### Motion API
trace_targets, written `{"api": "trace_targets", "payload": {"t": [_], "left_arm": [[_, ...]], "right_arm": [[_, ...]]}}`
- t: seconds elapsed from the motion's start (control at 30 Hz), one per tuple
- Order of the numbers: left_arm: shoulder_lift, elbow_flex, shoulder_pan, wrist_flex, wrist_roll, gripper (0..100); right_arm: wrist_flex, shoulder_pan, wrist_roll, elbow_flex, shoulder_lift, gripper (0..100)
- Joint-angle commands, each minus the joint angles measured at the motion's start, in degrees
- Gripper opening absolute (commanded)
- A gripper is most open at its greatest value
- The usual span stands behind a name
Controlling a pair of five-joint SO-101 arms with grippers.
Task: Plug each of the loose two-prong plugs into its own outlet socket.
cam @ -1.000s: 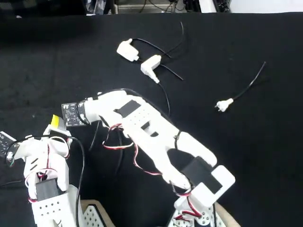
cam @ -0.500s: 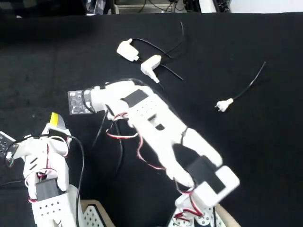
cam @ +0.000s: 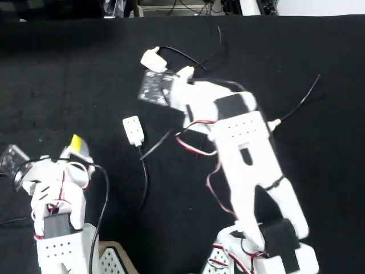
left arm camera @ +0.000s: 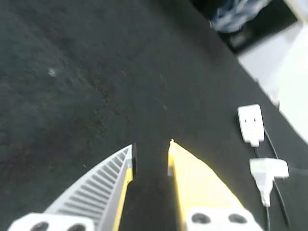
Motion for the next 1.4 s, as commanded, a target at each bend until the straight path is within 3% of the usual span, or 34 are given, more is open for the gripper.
{"api": "trace_targets", "payload": {"t": [0.0,0.23,0.5,0.93,1.17,1.37], "left_arm": [[16.53,-15.96,2.42,0.18,-0.79,13],[58.37,-45.05,3.91,4.75,0.97,13],[82.81,-65.89,18.59,18.81,5.89,13],[100.57,-75.03,21.41,17.14,7.12,14],[101.71,-74.95,21.58,15.03,6.86,37],[102.33,-74.95,21.58,14.68,4.48,40]], "right_arm": [[4.75,4.48,-0.79,-3.82,-3.91,1.1],[8.44,9.85,-0.79,-0.75,-4.26,1.1],[8.0,14.15,-0.44,4.88,-4.26,1.1],[5.19,16.97,-0.35,10.51,-5.32,1.1],[-2.73,16.62,-0.35,22.2,-16.4,1.1],[-3.25,16.62,-0.26,26.68,-23.16,1.1]]}}
